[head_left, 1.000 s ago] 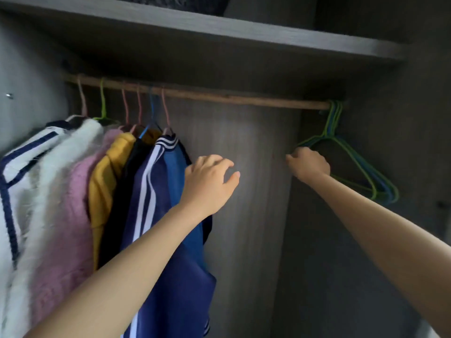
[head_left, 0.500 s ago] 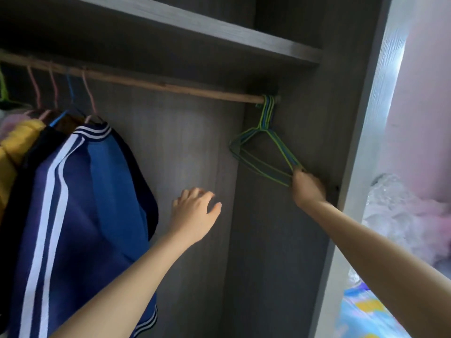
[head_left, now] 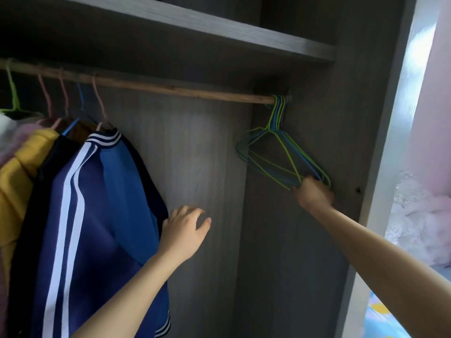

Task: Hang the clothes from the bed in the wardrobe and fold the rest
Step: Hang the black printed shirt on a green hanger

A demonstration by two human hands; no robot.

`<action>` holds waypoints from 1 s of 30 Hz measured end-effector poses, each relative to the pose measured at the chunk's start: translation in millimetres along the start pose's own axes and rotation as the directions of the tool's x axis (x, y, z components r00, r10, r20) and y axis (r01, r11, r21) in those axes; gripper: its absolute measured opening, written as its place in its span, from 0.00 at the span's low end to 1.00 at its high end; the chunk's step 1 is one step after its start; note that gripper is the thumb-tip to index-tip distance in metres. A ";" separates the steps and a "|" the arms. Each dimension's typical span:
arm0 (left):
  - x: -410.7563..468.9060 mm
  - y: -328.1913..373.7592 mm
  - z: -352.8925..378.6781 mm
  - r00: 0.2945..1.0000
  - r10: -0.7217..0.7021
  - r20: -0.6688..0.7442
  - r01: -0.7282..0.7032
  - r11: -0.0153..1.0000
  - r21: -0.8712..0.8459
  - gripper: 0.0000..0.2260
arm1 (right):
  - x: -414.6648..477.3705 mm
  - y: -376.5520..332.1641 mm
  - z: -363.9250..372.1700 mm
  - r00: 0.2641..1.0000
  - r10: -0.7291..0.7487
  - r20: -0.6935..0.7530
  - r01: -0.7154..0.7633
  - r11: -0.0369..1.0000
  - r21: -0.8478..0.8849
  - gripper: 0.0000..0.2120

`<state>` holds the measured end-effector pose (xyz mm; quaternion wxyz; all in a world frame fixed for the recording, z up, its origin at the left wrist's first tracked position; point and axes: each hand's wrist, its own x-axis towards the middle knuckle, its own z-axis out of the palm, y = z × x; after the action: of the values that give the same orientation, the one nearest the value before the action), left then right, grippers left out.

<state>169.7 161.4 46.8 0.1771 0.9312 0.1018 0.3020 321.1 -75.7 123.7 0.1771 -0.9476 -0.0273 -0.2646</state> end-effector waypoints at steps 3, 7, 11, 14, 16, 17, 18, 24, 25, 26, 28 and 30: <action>6.1 -4.6 -2.6 0.999 0.031 -0.013 -0.031 0.998 -0.046 0.18 | 1.4 -7.6 4.0 0.998 0.027 0.048 -0.029 0.999 0.042 0.18; 10.8 -16.4 1.7 0.999 0.042 -0.001 -0.041 0.994 -0.096 0.17 | 3.0 -18.1 10.2 0.992 0.099 0.082 -0.116 0.967 0.227 0.17; 16.5 -24.2 9.7 0.999 0.033 0.016 -0.030 0.986 -0.166 0.18 | 5.2 -30.2 15.5 0.982 0.124 0.140 -0.185 0.735 0.652 0.10; 21.2 -24.5 15.8 0.998 0.060 0.032 -0.052 0.979 -0.198 0.18 | 7.1 -41.7 13.9 0.976 0.173 0.135 -0.207 0.522 0.827 0.15; 25.0 -22.9 18.7 0.996 0.077 0.044 -0.065 0.973 -0.220 0.17 | 10.5 -47.6 8.4 0.976 0.197 0.094 -0.177 0.466 0.867 0.16; 26.5 -21.8 19.2 0.996 0.083 0.043 -0.071 0.970 -0.231 0.17 | 12.1 -50.4 5.1 0.978 0.205 0.050 -0.148 0.497 0.855 0.17; 28.9 -20.9 19.7 0.995 0.091 0.042 -0.078 0.968 -0.240 0.16 | 14.1 -52.5 2.1 0.976 0.217 -0.012 -0.107 0.530 0.842 0.17; 40.2 -11.2 25.2 0.990 0.126 0.060 -0.104 0.953 -0.285 0.16 | 14.1 -60.9 -16.1 0.950 0.213 -0.228 0.065 0.581 0.812 0.19; 42.3 -8.6 26.1 0.990 0.128 0.060 -0.105 0.951 -0.292 0.16 | 12.2 -61.0 -18.8 0.953 0.202 -0.228 0.077 0.566 0.821 0.19; 43.7 -7.0 26.6 0.991 0.121 0.058 -0.098 0.948 -0.303 0.16 | 8.8 -61.3 -21.9 0.959 0.187 -0.214 0.079 0.548 0.832 0.19; 48.3 -4.5 29.0 0.991 0.113 0.073 -0.076 0.915 -0.397 0.19 | -3.4 -58.7 -28.7 0.965 0.184 -0.184 0.065 0.514 0.855 0.19; 51.1 -1.6 30.5 0.991 0.081 0.104 -0.008 0.824 -0.566 0.24 | -22.0 -53.2 -33.0 0.974 0.179 -0.137 0.041 0.459 0.887 0.20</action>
<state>228.5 169.9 50.0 0.4429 0.8562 -0.0248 0.2647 278.2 -36.6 155.8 0.6551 -0.6843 -0.1029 -0.3034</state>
